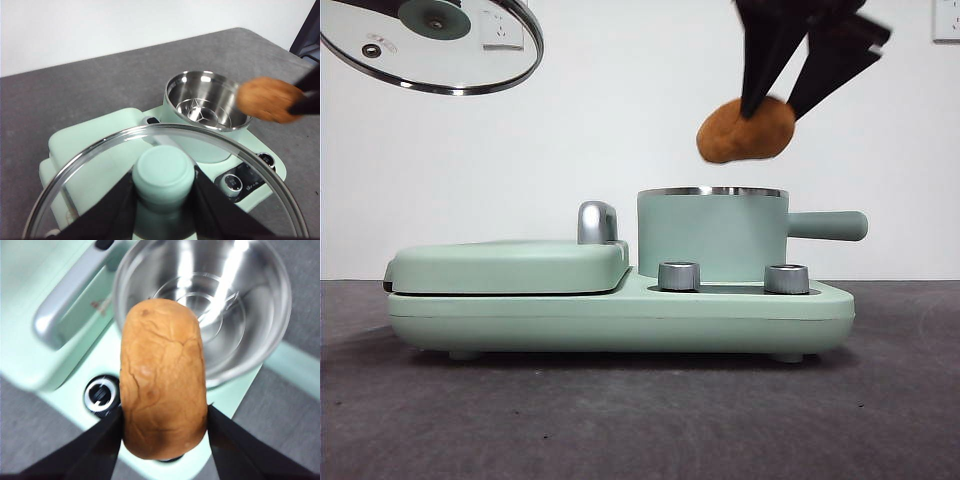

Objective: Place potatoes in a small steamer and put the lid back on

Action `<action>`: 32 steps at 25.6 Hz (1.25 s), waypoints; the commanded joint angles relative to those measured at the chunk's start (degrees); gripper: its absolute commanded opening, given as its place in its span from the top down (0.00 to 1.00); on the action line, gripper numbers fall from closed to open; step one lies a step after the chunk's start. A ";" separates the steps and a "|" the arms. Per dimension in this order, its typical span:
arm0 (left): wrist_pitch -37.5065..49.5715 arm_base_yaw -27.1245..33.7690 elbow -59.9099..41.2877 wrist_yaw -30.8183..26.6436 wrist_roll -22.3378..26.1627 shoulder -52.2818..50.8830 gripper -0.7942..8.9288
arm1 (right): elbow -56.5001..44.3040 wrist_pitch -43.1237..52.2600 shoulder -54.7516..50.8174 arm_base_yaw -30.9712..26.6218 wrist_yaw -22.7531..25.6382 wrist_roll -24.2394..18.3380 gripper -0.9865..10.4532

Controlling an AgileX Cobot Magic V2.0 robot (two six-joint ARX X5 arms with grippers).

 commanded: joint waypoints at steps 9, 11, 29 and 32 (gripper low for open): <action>1.36 -0.09 0.85 0.07 0.35 0.31 0.90 | 8.81 3.23 13.57 -1.70 -0.11 -4.46 0.70; 1.05 -0.09 0.85 0.07 0.35 0.31 0.90 | 9.51 3.67 15.23 -1.88 -0.13 -4.92 0.70; 0.24 -0.09 0.85 0.07 0.35 0.31 0.90 | 10.73 7.08 20.83 -2.56 -0.17 -6.78 0.59; 0.24 -0.09 0.85 0.07 0.35 0.31 0.90 | 10.82 4.76 17.49 -2.36 -0.26 -6.47 0.59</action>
